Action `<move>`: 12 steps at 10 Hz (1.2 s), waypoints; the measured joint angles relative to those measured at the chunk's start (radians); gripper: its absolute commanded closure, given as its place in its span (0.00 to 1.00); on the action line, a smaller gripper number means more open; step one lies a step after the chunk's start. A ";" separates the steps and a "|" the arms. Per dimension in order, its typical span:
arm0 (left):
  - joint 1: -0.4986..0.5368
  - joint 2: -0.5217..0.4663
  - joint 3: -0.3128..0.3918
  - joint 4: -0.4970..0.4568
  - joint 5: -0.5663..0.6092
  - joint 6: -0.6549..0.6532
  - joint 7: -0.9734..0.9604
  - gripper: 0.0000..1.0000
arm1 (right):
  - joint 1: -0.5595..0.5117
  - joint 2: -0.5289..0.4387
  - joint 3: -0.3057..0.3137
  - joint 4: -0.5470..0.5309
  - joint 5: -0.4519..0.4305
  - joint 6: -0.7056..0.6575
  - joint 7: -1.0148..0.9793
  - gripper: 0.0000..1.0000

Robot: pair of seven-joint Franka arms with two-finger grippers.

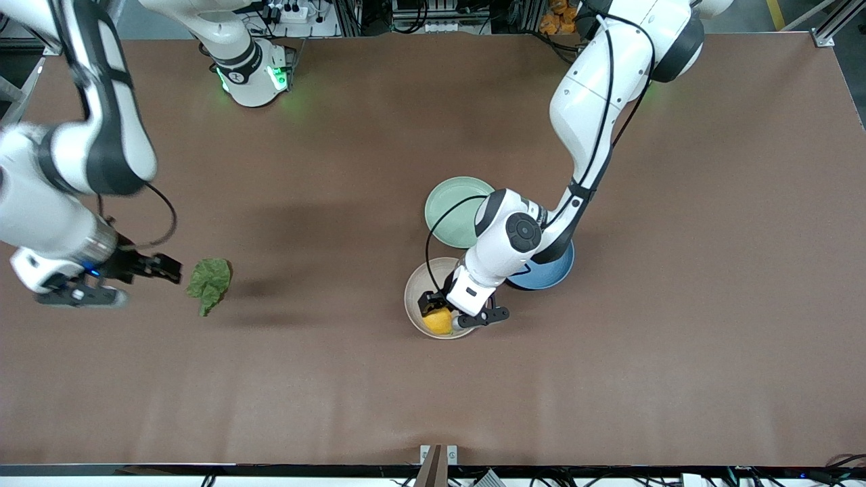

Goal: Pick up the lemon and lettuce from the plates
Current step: 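Release the lettuce onto the table with the right gripper and raise it, then carry the lemon past the blue plate with the left gripper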

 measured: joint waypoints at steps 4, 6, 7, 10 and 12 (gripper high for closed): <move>0.018 -0.166 0.120 -0.096 0.021 -0.204 -0.003 1.00 | 0.000 -0.228 0.000 0.003 0.002 -0.143 0.000 0.00; 0.049 -0.299 0.131 -0.270 0.104 -0.206 -0.002 1.00 | -0.002 -0.259 0.000 0.034 0.002 -0.229 -0.009 0.00; 0.077 -0.362 0.132 -0.358 0.131 -0.208 0.013 1.00 | -0.010 -0.259 0.000 0.041 0.002 -0.244 -0.033 0.00; 0.180 -0.433 0.135 -0.523 0.143 -0.208 0.148 1.00 | -0.039 -0.255 0.041 0.050 0.003 -0.265 -0.068 0.00; 0.236 -0.435 0.136 -0.587 0.211 -0.207 0.188 1.00 | -0.017 -0.255 0.077 0.104 0.003 -0.272 -0.063 0.00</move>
